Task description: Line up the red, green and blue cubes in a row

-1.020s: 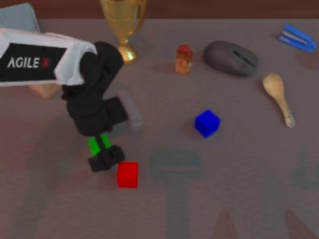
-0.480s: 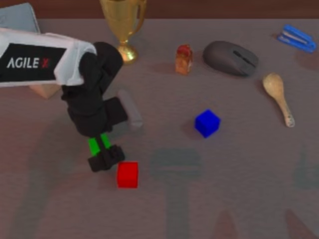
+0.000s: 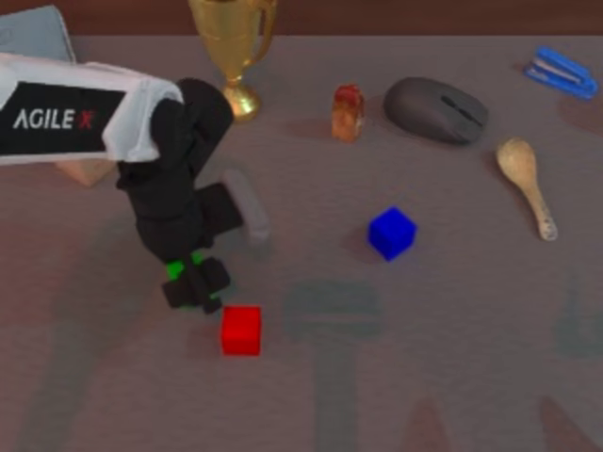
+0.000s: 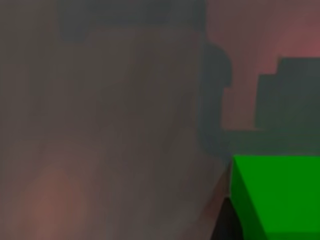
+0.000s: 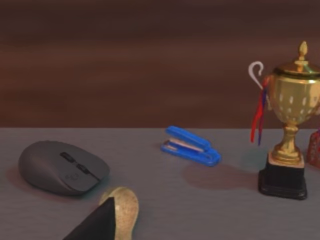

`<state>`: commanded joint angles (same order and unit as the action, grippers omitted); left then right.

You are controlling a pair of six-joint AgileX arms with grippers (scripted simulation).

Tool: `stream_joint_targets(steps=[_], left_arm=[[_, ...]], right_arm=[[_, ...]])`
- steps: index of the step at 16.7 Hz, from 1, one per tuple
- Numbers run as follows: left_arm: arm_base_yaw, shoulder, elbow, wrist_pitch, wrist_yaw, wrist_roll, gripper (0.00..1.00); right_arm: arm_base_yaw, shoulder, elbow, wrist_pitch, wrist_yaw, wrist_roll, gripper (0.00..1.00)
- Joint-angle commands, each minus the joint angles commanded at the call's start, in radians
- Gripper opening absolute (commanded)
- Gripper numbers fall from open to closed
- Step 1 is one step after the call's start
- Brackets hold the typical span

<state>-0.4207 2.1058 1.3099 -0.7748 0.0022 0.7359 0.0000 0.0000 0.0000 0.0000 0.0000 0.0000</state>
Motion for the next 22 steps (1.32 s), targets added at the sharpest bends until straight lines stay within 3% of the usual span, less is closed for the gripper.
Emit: stream_joint_targets(steps=[8,16,22], left_arm=[[-0.002,-0.051,0.022,-0.047,0.021,-0.016,0.0],[0.016,-0.14,0.161,-0.277,0.02,-0.019,0.0],[-0.005,-0.134,0.173,-0.285,0.02,-0.014,0.0]], right_arm=[[0.0,0.0,0.0,0.0,0.0,0.0,1.0],[0.0,0.0,0.0,0.0,0.0,0.0,1.0],[0.0,0.0,0.0,0.0,0.0,0.0,1.0]])
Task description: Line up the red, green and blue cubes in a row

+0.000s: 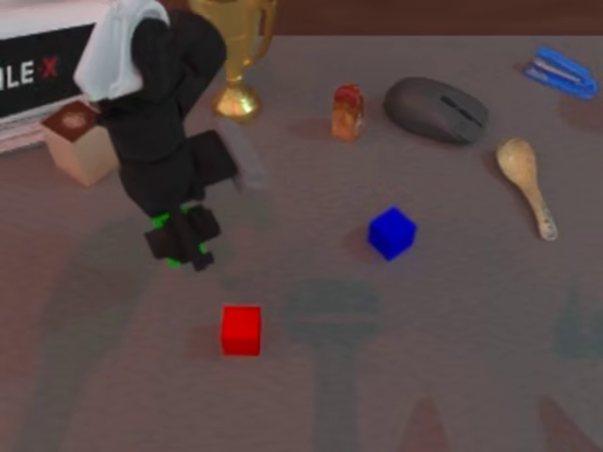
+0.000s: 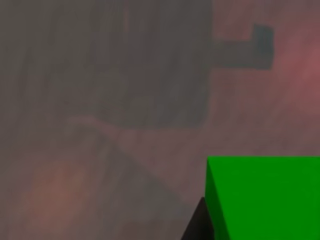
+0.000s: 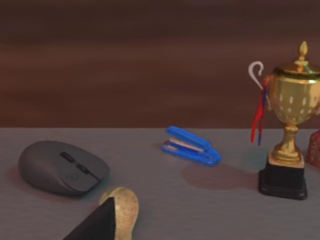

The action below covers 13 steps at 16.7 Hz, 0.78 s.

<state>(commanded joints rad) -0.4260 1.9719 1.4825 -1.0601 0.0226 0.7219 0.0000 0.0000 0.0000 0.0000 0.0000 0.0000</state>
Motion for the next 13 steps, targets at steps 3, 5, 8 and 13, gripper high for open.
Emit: stream_joint_targets(steps=[3,5,8,13], left_arm=[[-0.095,0.022,0.052,-0.033,0.002,0.015,0.0],[-0.19,0.04,0.099,-0.063,0.001,0.026,0.0],[-0.321,0.062,0.16,-0.104,0.001,0.042,0.0],[-0.373,0.071,0.185,-0.123,0.001,0.051,0.0]], right_arm=[[0.0,0.0,0.0,0.0,0.0,0.0,1.0],[0.0,0.0,0.0,0.0,0.0,0.0,1.0],[0.0,0.0,0.0,0.0,0.0,0.0,1.0],[0.0,0.0,0.0,0.0,0.0,0.0,1.0]])
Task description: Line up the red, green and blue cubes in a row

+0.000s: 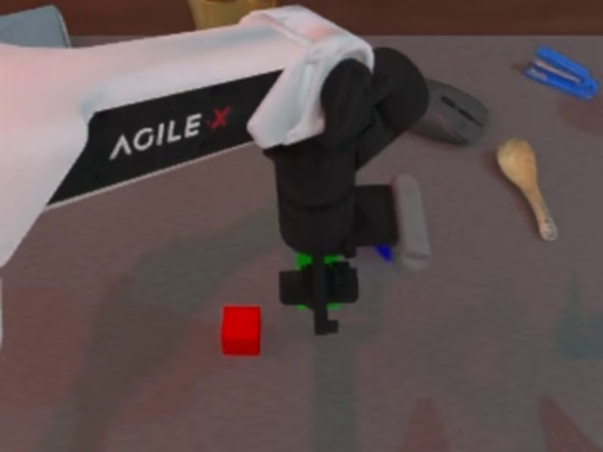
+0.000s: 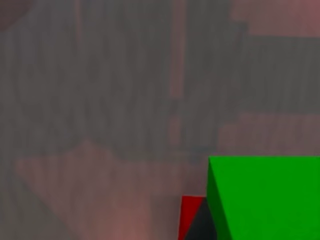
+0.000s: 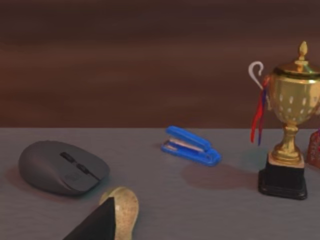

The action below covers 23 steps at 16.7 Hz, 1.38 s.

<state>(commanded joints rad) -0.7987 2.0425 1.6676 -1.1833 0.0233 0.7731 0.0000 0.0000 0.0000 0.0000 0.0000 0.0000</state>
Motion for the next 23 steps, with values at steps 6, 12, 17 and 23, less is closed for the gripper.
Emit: stream_joint_targets(steps=[6,12,17,23], left_arm=[[0.002,0.025,-0.065,0.093,0.001,-0.001,0.0],[-0.002,0.075,-0.169,0.244,0.001,-0.001,0.0],[-0.002,0.076,-0.171,0.247,0.001,-0.001,0.08],[-0.002,0.076,-0.171,0.247,0.001,-0.001,0.53]], right_arm=[[0.0,0.0,0.0,0.0,0.0,0.0,1.0],[0.0,0.0,0.0,0.0,0.0,0.0,1.0],[0.0,0.0,0.0,0.0,0.0,0.0,1.0],[0.0,0.0,0.0,0.0,0.0,0.0,1.0]])
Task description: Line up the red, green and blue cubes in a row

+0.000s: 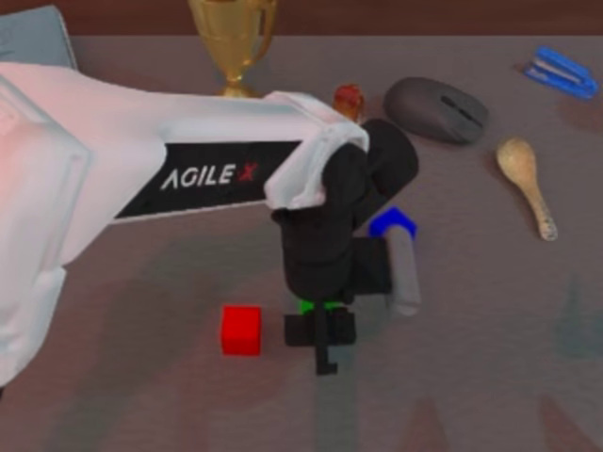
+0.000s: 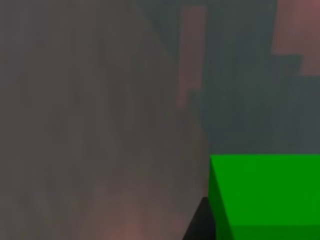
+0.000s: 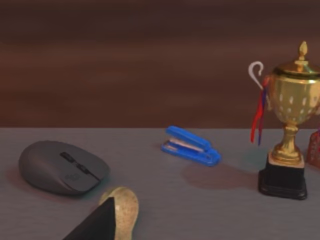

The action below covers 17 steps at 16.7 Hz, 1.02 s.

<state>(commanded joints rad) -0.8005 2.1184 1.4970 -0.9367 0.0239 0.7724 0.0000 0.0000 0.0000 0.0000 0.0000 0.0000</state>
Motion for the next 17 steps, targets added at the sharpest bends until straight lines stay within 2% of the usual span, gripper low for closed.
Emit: stream_joint_targets(steps=[6,17], left_arm=[[0.0,0.0,0.0,0.0,0.0,0.0,0.98],[0.002,-0.005,0.015,-0.018,0.001,0.001,1.0]], right_arm=[[0.0,0.0,0.0,0.0,0.0,0.0,1.0],[0.0,0.0,0.0,0.0,0.0,0.0,1.0]])
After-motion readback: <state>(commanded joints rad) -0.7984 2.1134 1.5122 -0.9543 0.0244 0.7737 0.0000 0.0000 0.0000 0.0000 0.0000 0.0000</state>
